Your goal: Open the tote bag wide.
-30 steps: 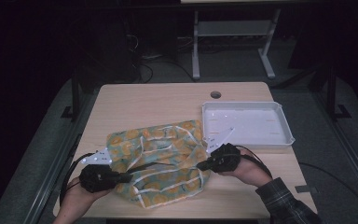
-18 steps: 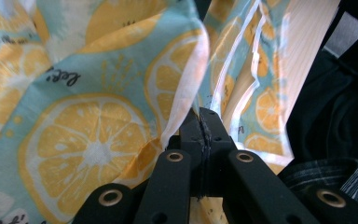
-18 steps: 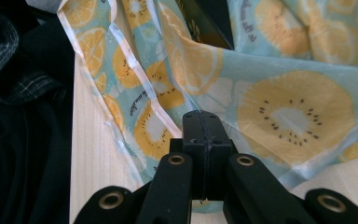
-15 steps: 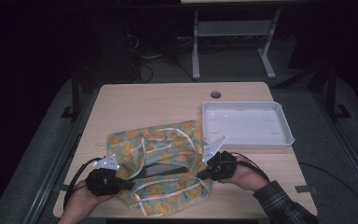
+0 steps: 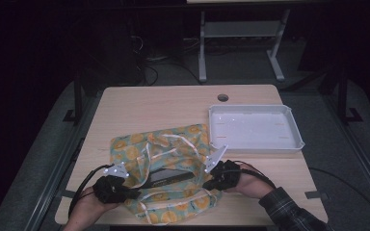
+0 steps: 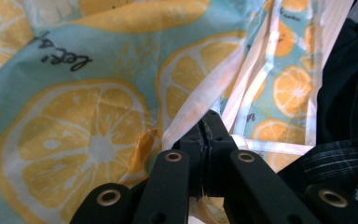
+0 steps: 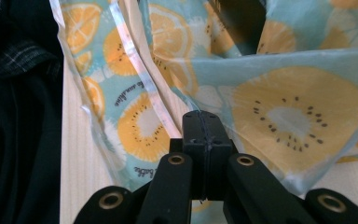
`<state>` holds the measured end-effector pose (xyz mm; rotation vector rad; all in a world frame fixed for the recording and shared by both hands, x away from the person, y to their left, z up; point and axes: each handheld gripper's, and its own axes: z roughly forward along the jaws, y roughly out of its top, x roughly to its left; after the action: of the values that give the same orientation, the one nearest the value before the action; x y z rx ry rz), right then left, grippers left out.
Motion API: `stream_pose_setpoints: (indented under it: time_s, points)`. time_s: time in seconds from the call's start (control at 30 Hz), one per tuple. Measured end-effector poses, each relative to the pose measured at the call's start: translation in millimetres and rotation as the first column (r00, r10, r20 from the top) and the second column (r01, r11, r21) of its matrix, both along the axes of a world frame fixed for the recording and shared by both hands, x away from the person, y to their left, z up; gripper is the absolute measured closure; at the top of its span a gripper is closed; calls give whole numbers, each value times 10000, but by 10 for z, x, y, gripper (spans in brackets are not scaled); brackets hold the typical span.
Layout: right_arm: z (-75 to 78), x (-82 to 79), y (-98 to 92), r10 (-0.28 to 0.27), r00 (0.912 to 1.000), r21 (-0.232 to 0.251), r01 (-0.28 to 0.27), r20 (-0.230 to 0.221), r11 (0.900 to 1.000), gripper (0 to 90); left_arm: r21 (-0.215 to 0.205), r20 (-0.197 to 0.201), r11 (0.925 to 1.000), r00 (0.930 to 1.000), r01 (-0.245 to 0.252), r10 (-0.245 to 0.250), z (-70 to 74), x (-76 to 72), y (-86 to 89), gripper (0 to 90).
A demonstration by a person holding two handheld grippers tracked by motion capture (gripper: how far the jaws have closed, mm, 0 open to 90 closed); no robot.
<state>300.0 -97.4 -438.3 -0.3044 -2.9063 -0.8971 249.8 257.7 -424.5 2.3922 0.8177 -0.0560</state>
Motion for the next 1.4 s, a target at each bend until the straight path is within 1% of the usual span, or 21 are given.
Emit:
stream_pose_setpoints:
  time_s: [0.07, 0.13, 0.2, 0.3, 0.4, 0.47, 0.53, 0.57, 0.6, 0.63, 0.67, 0.77, 0.8, 0.87, 0.93, 0.97, 1.07, 1.2, 1.27, 1.33, 1.4]
  points:
    - [-24, 6, 15, 71, 10000, -147, -70, 49, 9999, 896, 150, -4, 9999, 10000, -3, 3, -12, 2, -13, 883]
    - [-49, 6, 32, 125, 9999, -283, -123, 73, 9995, 896, 377, -8, 9992, 10000, 92, -92, -24, 12, -19, 883]
    - [-78, -4, 55, 206, 9998, -483, -205, 27, 9986, 896, 448, -30, 9990, 10000, 66, -65, -51, 19, -31, 883]
    - [-105, -10, 80, 233, 9997, -669, -227, 90, 9975, 896, 564, -16, 9984, 10000, 99, -99, -77, 40, -30, 883]
    - [-117, -3, 88, 238, 9996, -728, -227, 141, 9971, 896, 740, 47, 9972, 10000, 73, -76, -97, 62, -28, 880]
    - [-126, -1, 98, 220, 9993, -770, -197, 289, 9968, 895, 936, 168, 9956, 9998, 99, -115, -117, 84, -27, 879]
    - [-127, 1, 108, 257, 9990, -762, -228, 373, 9968, 895, 1049, 233, 9945, 9997, 4, -29, -137, 99, -29, 876]
    - [-127, 1, 112, 270, 9989, -755, -240, 383, 9969, 895, 1173, 123, 9931, 9999, 38, -53, -145, 110, -28, 876]
    - [-127, -1, 116, 260, 9989, -762, -230, 386, 9968, 895, 1146, 173, 9934, 9998, -37, 17, -164, 111, -33, 876]
    - [-126, -4, 117, 240, 9989, -776, -208, 408, 9968, 894, 1161, 136, 9932, 9999, -26, 10, -173, 113, -37, 876]
    - [-126, -6, 118, 248, 9989, -780, -216, 402, 9967, 891, 1273, 109, 9919, 9999, 19, -34, -184, 112, -44, 875]
    - [-119, -9, 112, 258, 9992, -753, -235, 290, 9969, 855, 1308, 110, 9914, 9999, 31, -46, -183, 108, -44, 874]
    - [-103, -10, 102, 237, 9995, -632, -223, 207, 9978, 840, 1242, 99, 9922, 9999, -43, 31, -185, 106, -43, 873]
    - [-59, -7, 81, 179, 9997, -373, -172, 185, 9992, 823, 1164, 69, 9932, 10000, -63, 56, -190, 107, -35, 869]
    - [5, -11, 59, 103, 9998, -118, -101, 155, 9999, 802, 1184, 74, 9930, 10000, -12, 3, -189, 108, -29, 864]
    - [49, -14, 46, 7, 9998, -76, -6, 198, 10000, 798, 1188, 79, 9929, 10000, -5, -4, -189, 107, -30, 861]
    - [157, -12, 5, -169, 9996, 293, 162, 237, 9994, 776, 1166, 121, 9932, 9999, -67, 53, -190, 99, -36, 855]
    - [289, -4, -46, -306, 9991, 731, 284, 282, 9969, 738, 1155, 105, 9933, 9999, -102, 90, -191, 100, -38, 857]
    - [358, 4, -61, -441, 9982, 858, 404, 415, 9955, 729, 1174, 114, 9931, 9999, -84, 72, -190, 99, -40, 857]
    - [414, 22, -70, -530, 9976, 1115, 477, 449, 9926, 714, 1152, 154, 9933, 9998, -124, 107, -190, 98, -41, 857]
    - [480, 51, -58, -773, 9955, 1297, 697, 544, 9891, 707, 1149, 67, 9932, 9999, -165, 158, -190, 98, -36, 856]
